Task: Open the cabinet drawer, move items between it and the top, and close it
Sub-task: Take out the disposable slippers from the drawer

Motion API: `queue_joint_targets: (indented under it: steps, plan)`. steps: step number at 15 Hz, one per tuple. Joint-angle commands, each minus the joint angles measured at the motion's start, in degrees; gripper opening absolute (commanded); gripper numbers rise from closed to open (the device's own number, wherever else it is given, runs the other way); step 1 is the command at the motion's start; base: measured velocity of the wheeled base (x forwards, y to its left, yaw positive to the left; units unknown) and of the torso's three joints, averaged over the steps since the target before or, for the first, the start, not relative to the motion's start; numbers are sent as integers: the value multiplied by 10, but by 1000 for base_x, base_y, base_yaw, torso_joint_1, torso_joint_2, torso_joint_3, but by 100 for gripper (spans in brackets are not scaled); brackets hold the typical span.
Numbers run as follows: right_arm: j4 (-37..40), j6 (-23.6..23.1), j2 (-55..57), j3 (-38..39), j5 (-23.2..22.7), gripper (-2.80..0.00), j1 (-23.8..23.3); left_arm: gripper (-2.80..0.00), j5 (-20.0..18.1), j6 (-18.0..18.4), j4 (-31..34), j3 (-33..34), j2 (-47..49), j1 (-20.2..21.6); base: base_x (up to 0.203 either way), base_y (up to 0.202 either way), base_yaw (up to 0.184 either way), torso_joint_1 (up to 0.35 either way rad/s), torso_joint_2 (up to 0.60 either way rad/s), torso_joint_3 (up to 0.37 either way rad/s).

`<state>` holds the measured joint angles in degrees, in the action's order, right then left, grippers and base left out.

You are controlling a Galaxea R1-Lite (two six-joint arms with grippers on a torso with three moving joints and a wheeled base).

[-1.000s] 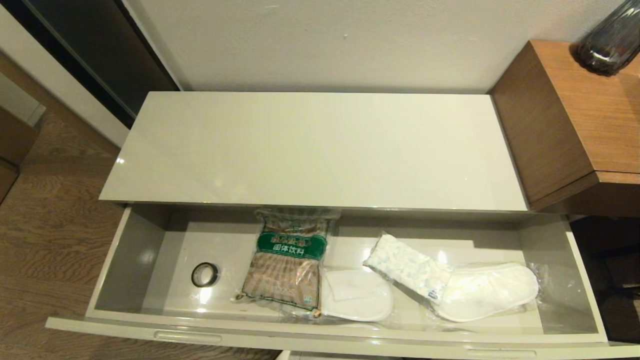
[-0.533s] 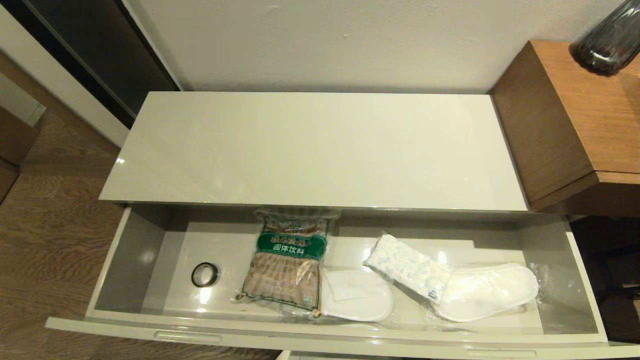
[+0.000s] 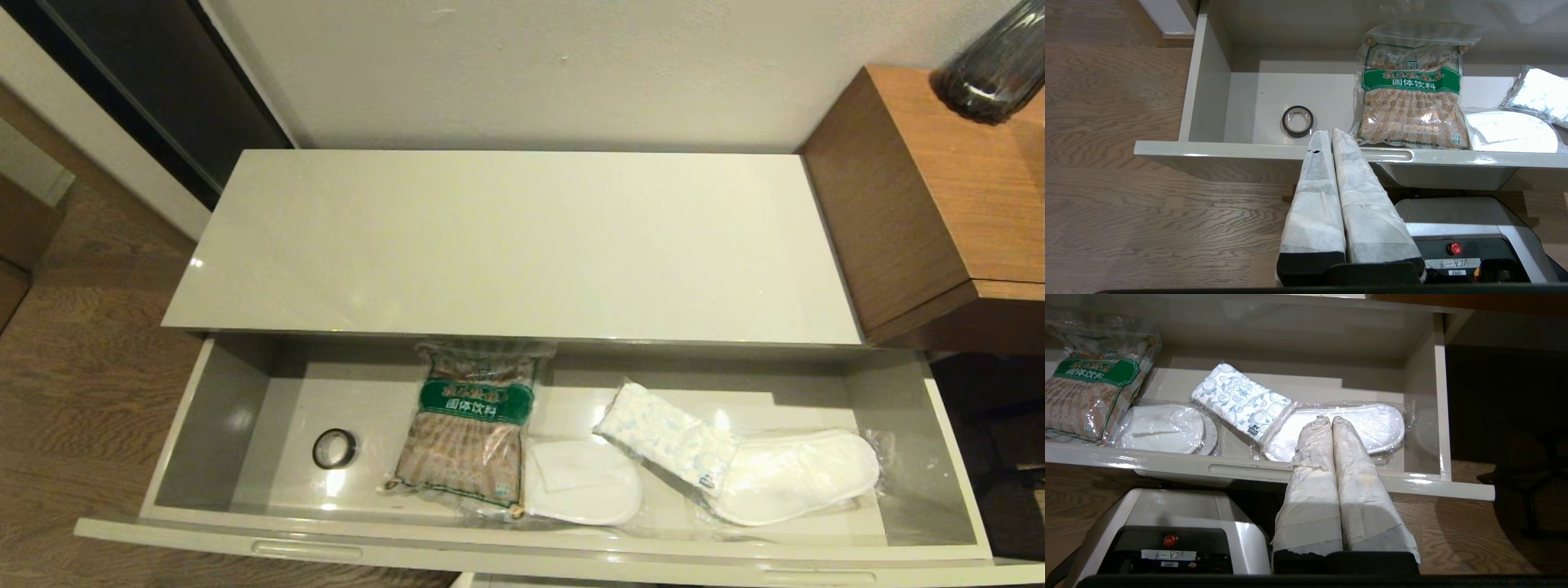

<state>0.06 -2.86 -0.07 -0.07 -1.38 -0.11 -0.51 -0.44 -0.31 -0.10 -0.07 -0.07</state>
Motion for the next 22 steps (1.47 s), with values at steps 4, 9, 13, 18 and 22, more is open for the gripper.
queue_joint_targets:
  steps: [4,9,13,18,22]
  plan:
    - [-1,-13,1,0,-1,-280,0,-280,0,-1,0,0,1,0,0,0,0,0,0,0]
    - [-4,-16,1,1,0,-280,0,-280,0,-1,0,0,1,0,0,0,0,0,0,0]
    - [13,-14,0,-25,5,-280,-1,-280,0,-1,0,0,1,0,0,0,0,0,0,0]
    - [310,-29,90,-351,7,-280,-1,-280,0,0,0,0,1,0,0,0,0,0,0,0]
    - [401,-59,276,-424,10,-280,-1,-280,0,0,0,0,1,0,0,0,0,0,0,0]
